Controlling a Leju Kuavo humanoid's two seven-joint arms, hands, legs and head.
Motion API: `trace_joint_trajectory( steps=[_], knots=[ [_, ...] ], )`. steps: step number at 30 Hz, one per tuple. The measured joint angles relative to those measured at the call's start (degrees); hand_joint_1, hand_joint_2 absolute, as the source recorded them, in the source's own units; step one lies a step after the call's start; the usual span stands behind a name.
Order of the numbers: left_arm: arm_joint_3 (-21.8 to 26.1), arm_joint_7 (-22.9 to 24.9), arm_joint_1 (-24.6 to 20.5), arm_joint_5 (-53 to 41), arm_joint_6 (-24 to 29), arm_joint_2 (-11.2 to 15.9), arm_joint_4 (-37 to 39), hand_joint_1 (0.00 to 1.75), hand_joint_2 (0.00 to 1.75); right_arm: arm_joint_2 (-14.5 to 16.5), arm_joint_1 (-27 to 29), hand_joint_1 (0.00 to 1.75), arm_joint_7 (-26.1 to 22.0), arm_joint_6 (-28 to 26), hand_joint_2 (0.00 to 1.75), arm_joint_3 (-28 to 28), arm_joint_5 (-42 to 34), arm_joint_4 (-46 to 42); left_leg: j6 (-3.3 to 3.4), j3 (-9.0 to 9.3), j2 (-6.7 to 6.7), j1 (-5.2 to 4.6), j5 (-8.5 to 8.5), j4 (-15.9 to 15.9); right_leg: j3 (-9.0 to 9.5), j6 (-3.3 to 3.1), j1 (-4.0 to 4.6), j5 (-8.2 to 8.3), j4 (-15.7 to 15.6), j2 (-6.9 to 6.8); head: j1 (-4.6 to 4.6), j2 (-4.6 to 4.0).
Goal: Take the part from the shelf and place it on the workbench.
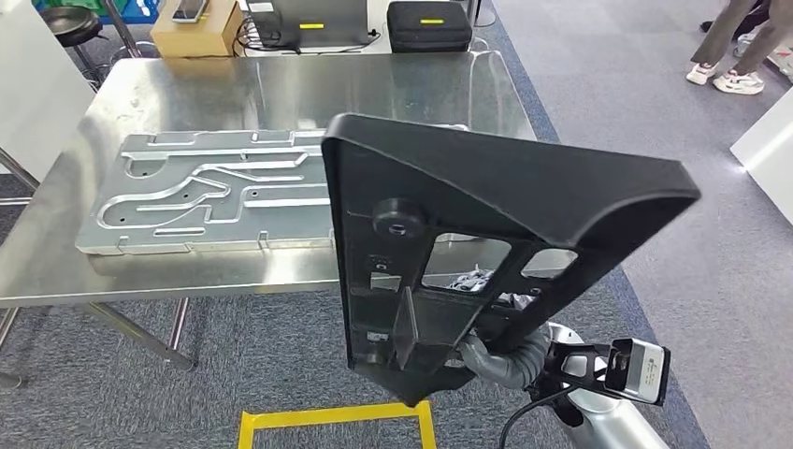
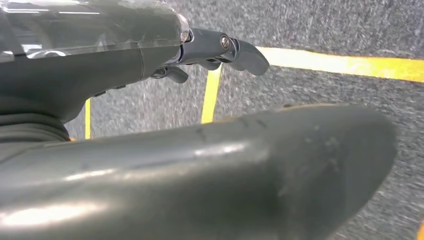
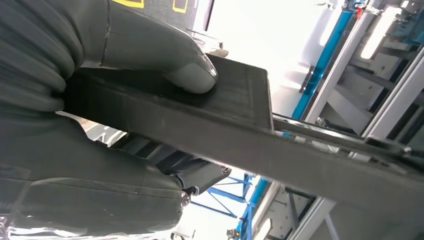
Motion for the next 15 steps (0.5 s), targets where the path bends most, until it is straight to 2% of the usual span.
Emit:
trace_joint_trajectory(
  steps=[2,3,4,6,8,10,12,13,14,15],
  knots=[
    [0.1,-0.1,0.1,0.3,0.1,-0.2,0.0,0.0,0.0,0.0,0.1,1.59,0.0,0.4,1.75,0.0,0.4,-0.1,-0.29,1.67,-0.12,-0.13,-1.43,0.0,1.09,-0.58,0.34,6.32,-7.0,-0.05,-0.01,0.0],
    [0.2,-0.2,0.1,0.4,0.2,-0.3,0.0,0.0,0.0,0.0,0.1,1.59,0.0,0.6,1.75,0.0,0.7,-0.2,-0.55,2.29,-0.19,-0.18,-2.08,-0.1,1.56,-0.92,0.57,8.72,-9.6,-0.07,0.03,0.0],
    [0.3,-0.3,0.1,0.5,0.2,-0.4,0.0,0.0,0.0,0.0,0.2,1.59,0.0,0.7,1.75,0.1,1.1,-0.4,-0.87,2.76,-0.24,-0.2,-2.54,-0.2,1.85,-1.28,0.79,10.27,-11.1,-0.07,0.08,0.0],
    [0.4,-0.5,0.1,0.7,0.2,-0.5,0.0,0.0,0.0,0.0,0.2,1.59,-0.1,0.8,1.75,0.1,1.9,-1.0,-1.65,3.49,-0.29,-0.27,-2.63,-0.1,2.61,-1.97,0.83,10.14,-12.0,0.01,0.17,0.0],
    [0.5,-0.7,0.1,1.0,0.3,-0.5,0.0,0.0,0.0,-0.2,0.4,1.59,-0.5,0.8,1.75,0.1,2.9,-1.9,-2.32,3.18,-0.11,-0.26,-2.4,2.0,4.29,-2.66,0.52,9.7,-12.9,-0.04,0.16,0.0],
    [0.8,-0.9,-0.1,1.3,0.3,-0.6,0.0,0.0,0.0,-0.5,0.5,1.59,-1.0,0.6,1.75,0.2,4.1,-2.8,-2.93,-0.07,0.14,-0.02,-3.66,7.8,5.94,-3.09,0.33,9.0,-13.4,-0.24,0.16,0.0],
    [1.3,-1.2,-0.1,1.7,0.5,-0.7,0.0,0.0,0.0,-0.6,0.8,1.59,-1.4,-0.1,1.75,0.2,5.2,-3.9,-3.61,-4.86,0.31,0.25,-6.78,14.0,6.98,-3.18,0.3,8.13,-13.5,-0.25,0.16,0.0],
    [1.4,-1.4,0.0,1.9,0.6,-0.7,0.0,0.0,0.0,-0.6,1.2,1.59,-1.6,-0.7,1.75,0.2,5.9,-4.4,-3.82,-6.61,0.39,0.35,-7.98,15.3,7.53,-3.14,0.29,7.61,-13.5,-0.18,0.15,0.0],
    [1.5,-1.6,0.2,2.1,0.7,-0.7,0.0,0.0,0.0,-0.6,1.5,1.59,-1.9,-1.3,1.75,0.2,6.7,-5.0,-3.9,-7.61,0.47,0.43,-8.06,14.9,8.17,-3.07,0.27,7.05,-13.5,-0.1,0.15,0.0],
    [1.6,-1.7,0.3,2.1,0.8,-0.7,0.0,0.0,0.0,-0.7,1.9,1.59,-2.3,-1.9,1.75,0.2,7.5,-5.6,-3.83,-7.8,0.54,0.48,-6.51,12.8,8.94,-2.96,0.24,6.44,-13.5,-0.04,0.15,0.0]
  ],
)
